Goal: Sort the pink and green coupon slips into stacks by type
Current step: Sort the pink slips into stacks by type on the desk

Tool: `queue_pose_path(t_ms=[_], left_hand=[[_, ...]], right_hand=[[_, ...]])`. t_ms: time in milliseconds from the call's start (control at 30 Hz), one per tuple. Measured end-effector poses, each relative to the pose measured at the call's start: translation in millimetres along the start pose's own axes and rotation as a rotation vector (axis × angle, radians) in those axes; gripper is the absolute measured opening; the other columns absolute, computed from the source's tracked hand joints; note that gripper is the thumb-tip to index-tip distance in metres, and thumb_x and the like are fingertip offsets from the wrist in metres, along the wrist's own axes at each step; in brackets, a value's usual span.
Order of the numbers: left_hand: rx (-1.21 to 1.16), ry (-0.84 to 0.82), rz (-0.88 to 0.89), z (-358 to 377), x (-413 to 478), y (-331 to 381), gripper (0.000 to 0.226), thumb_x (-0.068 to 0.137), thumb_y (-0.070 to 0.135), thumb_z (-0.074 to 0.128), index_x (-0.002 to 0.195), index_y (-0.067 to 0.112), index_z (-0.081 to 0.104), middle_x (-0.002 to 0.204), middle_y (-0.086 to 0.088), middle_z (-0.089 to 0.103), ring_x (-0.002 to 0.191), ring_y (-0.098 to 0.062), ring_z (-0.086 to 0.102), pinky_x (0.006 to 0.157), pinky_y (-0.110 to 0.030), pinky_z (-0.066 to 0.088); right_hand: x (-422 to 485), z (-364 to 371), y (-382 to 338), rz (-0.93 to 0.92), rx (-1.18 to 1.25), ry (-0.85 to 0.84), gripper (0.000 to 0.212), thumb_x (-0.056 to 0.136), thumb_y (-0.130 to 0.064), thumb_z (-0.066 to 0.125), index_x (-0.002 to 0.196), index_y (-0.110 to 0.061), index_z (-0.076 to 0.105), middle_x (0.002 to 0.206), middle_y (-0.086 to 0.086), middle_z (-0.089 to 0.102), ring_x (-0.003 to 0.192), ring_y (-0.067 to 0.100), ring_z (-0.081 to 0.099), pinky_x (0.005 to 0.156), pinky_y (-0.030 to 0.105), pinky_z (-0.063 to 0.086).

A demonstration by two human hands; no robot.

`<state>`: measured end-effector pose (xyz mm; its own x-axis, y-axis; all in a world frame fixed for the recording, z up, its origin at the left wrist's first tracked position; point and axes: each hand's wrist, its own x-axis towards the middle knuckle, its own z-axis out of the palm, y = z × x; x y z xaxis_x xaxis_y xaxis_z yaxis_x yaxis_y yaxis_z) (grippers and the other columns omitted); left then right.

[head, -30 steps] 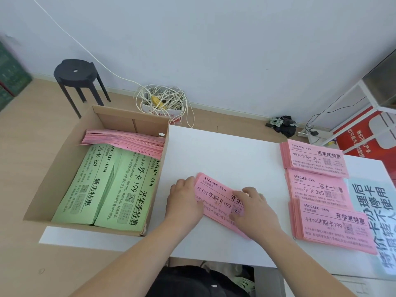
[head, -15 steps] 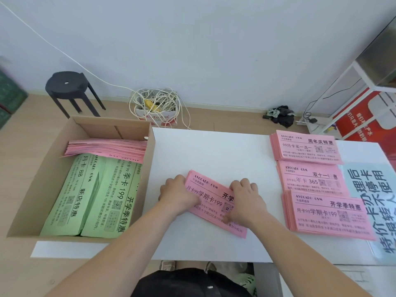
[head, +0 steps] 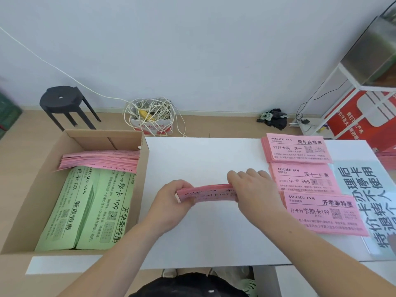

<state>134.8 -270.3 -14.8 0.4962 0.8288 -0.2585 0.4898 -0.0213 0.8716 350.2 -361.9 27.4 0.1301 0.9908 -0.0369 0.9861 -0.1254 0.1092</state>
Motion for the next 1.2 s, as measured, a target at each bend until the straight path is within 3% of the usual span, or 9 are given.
queue_pose_path(t_ms=[100, 167, 267, 333, 500, 633, 800, 1000, 1200], left_hand=[[0.098, 0.023, -0.028, 9.4, 3.1, -10.4, 0.017, 0.082, 0.021, 0.079, 0.082, 0.034, 0.069, 0.095, 0.012, 0.064, 0.094, -0.013, 0.059, 0.079, -0.027, 0.050], [0.189, 0.040, -0.035, 11.8, 2.9, -13.8, 0.019, 0.079, 0.028, 0.081, 0.088, 0.038, 0.068, 0.100, 0.015, 0.059, 0.098, -0.016, 0.056, 0.085, -0.032, 0.050], [0.175, 0.073, 0.019, 7.9, 6.7, -10.2, 0.022, 0.080, 0.025, 0.081, 0.095, 0.037, 0.070, 0.101, 0.014, 0.056, 0.091, -0.007, 0.059, 0.081, -0.028, 0.049], [0.154, 0.069, 0.032, 4.6, 8.3, -5.4, 0.022, 0.081, 0.021, 0.078, 0.095, 0.036, 0.071, 0.099, 0.013, 0.058, 0.087, -0.001, 0.060, 0.080, -0.025, 0.050], [0.161, 0.058, 0.028, 7.3, 1.9, -5.5, 0.016, 0.085, 0.024, 0.074, 0.091, 0.037, 0.069, 0.092, 0.013, 0.065, 0.086, -0.004, 0.061, 0.073, -0.025, 0.048], [0.265, 0.111, 0.036, 11.5, -1.5, -7.3, 0.009, 0.090, 0.029, 0.068, 0.095, 0.036, 0.070, 0.089, 0.017, 0.067, 0.086, -0.004, 0.060, 0.073, -0.030, 0.051], [-0.003, 0.140, -0.014, 16.4, -8.2, -2.6, 0.007, 0.099, 0.036, 0.062, 0.099, 0.033, 0.068, 0.086, 0.014, 0.069, 0.075, -0.004, 0.061, 0.067, -0.023, 0.048], [-0.236, 0.225, -0.103, 11.9, -11.3, 1.4, 0.022, 0.106, 0.033, 0.050, 0.095, 0.024, 0.066, 0.084, 0.003, 0.068, 0.077, -0.018, 0.062, 0.063, -0.011, 0.044], [-0.338, 0.236, -0.165, 12.6, -3.8, 7.3, 0.022, 0.104, 0.028, 0.050, 0.092, 0.023, 0.067, 0.084, 0.000, 0.066, 0.084, -0.024, 0.062, 0.071, -0.029, 0.047]], right_hand=[[-6.1, 9.0, 17.4, 0.154, 0.159, -0.047, 0.029, 0.080, -0.025, 0.079, 0.098, -0.028, 0.057, 0.091, -0.013, 0.060, 0.088, 0.017, 0.055, 0.072, 0.033, 0.038], [-13.1, 15.2, 29.7, 0.392, 0.466, -0.154, 0.023, 0.087, -0.033, 0.075, 0.105, -0.035, 0.062, 0.109, -0.017, 0.060, 0.104, 0.011, 0.055, 0.076, 0.030, 0.040], [-20.5, 22.8, 43.2, 0.643, 1.148, -0.060, 0.021, 0.084, -0.019, 0.081, 0.098, -0.032, 0.072, 0.107, -0.013, 0.070, 0.106, 0.008, 0.064, 0.075, 0.025, 0.045], [-23.6, 26.9, 43.2, 0.681, 1.321, -0.023, 0.021, 0.087, -0.012, 0.077, 0.100, -0.029, 0.073, 0.101, -0.010, 0.075, 0.105, 0.012, 0.067, 0.076, 0.025, 0.047], [-21.1, 36.8, 19.6, 0.724, 1.387, 0.038, 0.025, 0.095, -0.009, 0.063, 0.106, -0.032, 0.065, 0.105, -0.007, 0.072, 0.105, 0.014, 0.065, 0.077, 0.024, 0.047], [-19.7, 34.4, -2.2, 0.814, 1.513, 0.102, 0.029, 0.090, -0.017, 0.074, 0.111, -0.030, 0.059, 0.110, -0.007, 0.064, 0.112, 0.002, 0.058, 0.078, 0.020, 0.043], [-14.5, 30.7, -15.2, 0.856, 1.569, 0.164, 0.040, 0.088, -0.047, 0.076, 0.114, -0.025, 0.057, 0.113, -0.008, 0.062, 0.108, -0.003, 0.055, 0.080, 0.018, 0.041], [-10.8, 34.3, -14.3, 0.849, 1.514, 0.195, 0.028, 0.092, -0.045, 0.072, 0.104, -0.024, 0.060, 0.109, -0.004, 0.066, 0.108, 0.011, 0.059, 0.081, 0.023, 0.043], [-9.7, 29.2, -12.0, 0.814, 1.545, 0.183, 0.022, 0.093, -0.041, 0.073, 0.106, -0.028, 0.063, 0.109, -0.002, 0.066, 0.102, 0.011, 0.060, 0.079, 0.023, 0.043]])
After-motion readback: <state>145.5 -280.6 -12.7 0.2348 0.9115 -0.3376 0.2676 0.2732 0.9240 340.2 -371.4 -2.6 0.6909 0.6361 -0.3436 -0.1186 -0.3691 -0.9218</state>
